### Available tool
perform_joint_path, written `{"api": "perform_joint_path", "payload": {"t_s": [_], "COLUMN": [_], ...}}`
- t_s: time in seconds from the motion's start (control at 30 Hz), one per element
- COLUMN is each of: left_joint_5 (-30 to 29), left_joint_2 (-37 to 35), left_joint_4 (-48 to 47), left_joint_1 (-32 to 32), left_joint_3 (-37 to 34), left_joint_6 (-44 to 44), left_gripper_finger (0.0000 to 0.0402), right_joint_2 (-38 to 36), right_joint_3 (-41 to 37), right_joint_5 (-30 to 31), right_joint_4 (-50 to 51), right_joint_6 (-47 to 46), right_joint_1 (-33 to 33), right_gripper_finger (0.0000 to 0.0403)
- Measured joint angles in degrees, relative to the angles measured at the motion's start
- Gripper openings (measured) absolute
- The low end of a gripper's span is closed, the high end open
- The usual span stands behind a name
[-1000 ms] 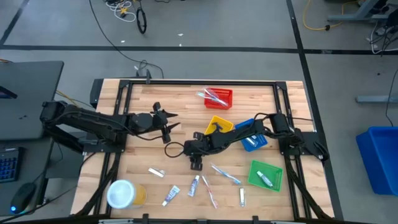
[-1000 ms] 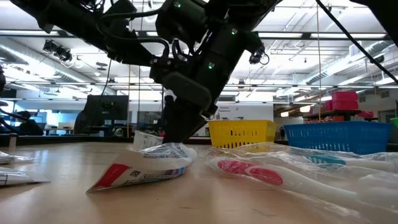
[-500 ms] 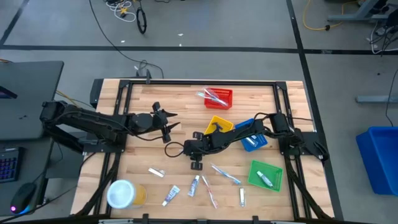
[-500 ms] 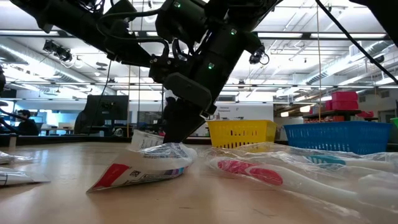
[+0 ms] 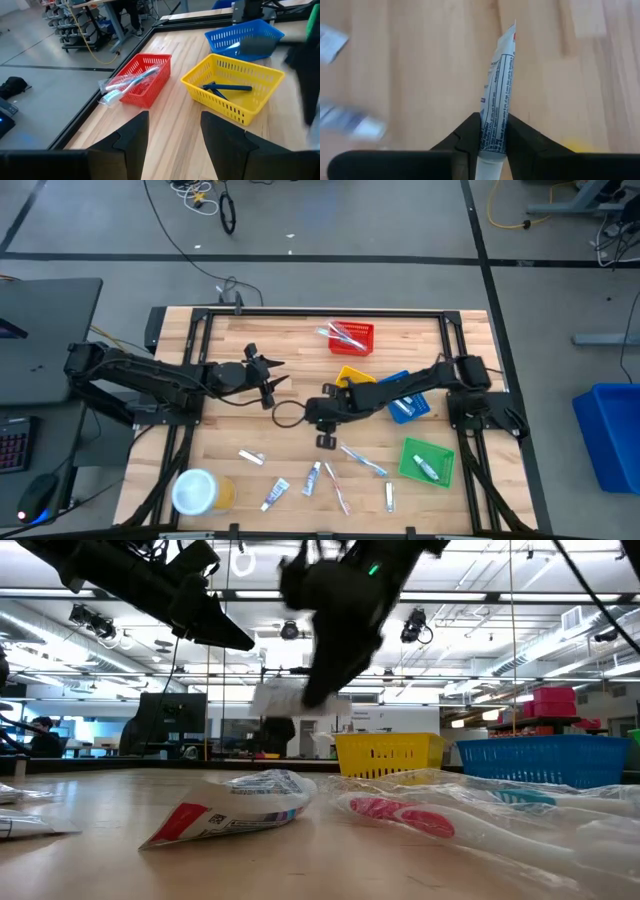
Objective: Pick & Place Travel size toiletries
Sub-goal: Put the toothpaste into the green bin, then put the nail cutter into the blue bin
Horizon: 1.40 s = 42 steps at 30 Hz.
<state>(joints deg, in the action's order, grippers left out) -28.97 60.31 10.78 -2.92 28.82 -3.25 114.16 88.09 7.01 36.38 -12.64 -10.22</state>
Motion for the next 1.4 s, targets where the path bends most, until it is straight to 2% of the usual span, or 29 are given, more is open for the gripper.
{"api": "perform_joint_path", "payload": {"t_s": [0.2,0.43,0.5,0.57,0.63,0.8,0.97,1.17,1.4], "left_joint_5": [-0.3,-0.6,-1.1,-1.9,-3.0,-5.7,-5.9,-5.9,-5.8], "left_joint_2": [0.0,0.0,0.0,0.0,0.0,0.0,0.0,0.0,0.0], "left_joint_4": [0.0,0.3,0.3,0.1,0.4,0.5,0.8,0.8,0.7], "left_joint_1": [0.0,0.0,0.0,0.0,0.0,0.0,0.0,0.0,0.0], "left_joint_3": [0.0,0.0,0.0,0.0,0.0,0.0,0.0,0.0,0.0], "left_joint_6": [0.0,1.6,2.5,3.2,3.3,4.1,5.6,6.7,10.2], "left_gripper_finger": [0.0188,0.0188,0.0188,0.0188,0.0188,0.0188,0.0188,0.0188,0.0188], "right_joint_2": [-6.7,-17.0,-19.6,-21.9,-24.0,-28.1,-28.5,-28.5,-28.5], "right_joint_3": [0.0,0.0,0.0,-0.5,-1.8,-8.7,-18.3,-27.5,-32.5], "right_joint_5": [-0.3,-5.9,-4.6,0.0,1.7,-0.8,-5.8,-8.3,-8.3], "right_joint_4": [16.1,36.8,40.0,42.6,44.2,44.2,37.8,24.6,23.7], "right_joint_6": [-8.4,-22.1,-24.6,-27.7,-31.8,-47.4,-59.7,-61.5,-61.5], "right_joint_1": [-3.3,-9.7,-12.9,-16.8,-20.3,-28.5,-35.9,-38.3,-38.1], "right_gripper_finger": [0.0084,0.0084,0.0084,0.0084,0.0084,0.0085,0.0085,0.0092,0.0122]}}
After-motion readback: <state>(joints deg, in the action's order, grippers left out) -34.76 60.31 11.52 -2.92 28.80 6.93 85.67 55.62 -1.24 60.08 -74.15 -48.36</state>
